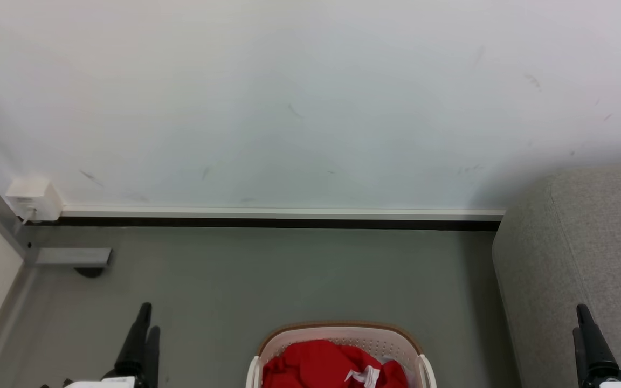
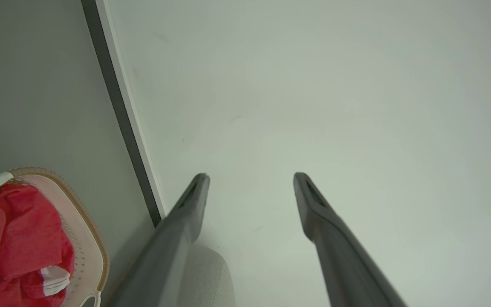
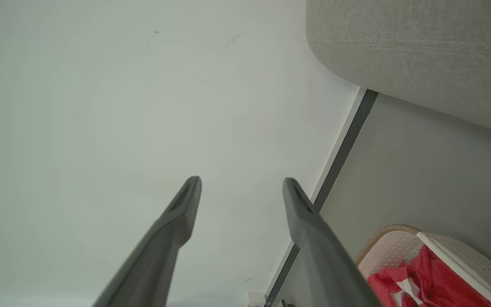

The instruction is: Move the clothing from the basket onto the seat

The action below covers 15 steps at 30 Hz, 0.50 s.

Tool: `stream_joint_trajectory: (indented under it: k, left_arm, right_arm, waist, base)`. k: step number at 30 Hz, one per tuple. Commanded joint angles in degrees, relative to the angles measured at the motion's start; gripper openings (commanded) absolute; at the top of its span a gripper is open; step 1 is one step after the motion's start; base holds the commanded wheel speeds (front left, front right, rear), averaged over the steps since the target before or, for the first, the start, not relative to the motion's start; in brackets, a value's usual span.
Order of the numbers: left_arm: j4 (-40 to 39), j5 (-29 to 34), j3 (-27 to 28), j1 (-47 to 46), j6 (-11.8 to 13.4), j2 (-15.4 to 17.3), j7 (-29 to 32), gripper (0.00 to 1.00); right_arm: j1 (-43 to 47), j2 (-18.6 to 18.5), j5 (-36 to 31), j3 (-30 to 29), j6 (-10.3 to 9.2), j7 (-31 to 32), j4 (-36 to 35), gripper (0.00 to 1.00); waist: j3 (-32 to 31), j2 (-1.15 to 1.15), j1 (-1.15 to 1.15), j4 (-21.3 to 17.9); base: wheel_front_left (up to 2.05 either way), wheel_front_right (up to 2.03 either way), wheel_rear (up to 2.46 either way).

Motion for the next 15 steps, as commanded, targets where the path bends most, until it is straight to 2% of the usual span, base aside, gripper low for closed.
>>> stream_joint_trajectory:
  k: [1, 15]
  left_arm:
    - [-1.4, 2.3, -0.6, -0.9, 0.5, 0.4, -0.8, 1.00]
    - [-4.0, 15.7, -3.9, -0.9, 3.4, 0.6, -4.3, 1.00]
  right_arm:
    - [-0.5, -0.5, -3.1, -0.2, -0.01, -0.9, -1.6, 1.00]
    - [0.6, -1.8, -21.0, 1.8, -0.03, -4.4, -5.0, 1.00]
  waist:
    - [0.0, 0.00, 0.00, 0.1]
    - [0.1, 0.00, 0.00, 0.7]
  base:
    - [0.00, 0.00, 0.00]
    - [0.00, 0.00, 0.00]
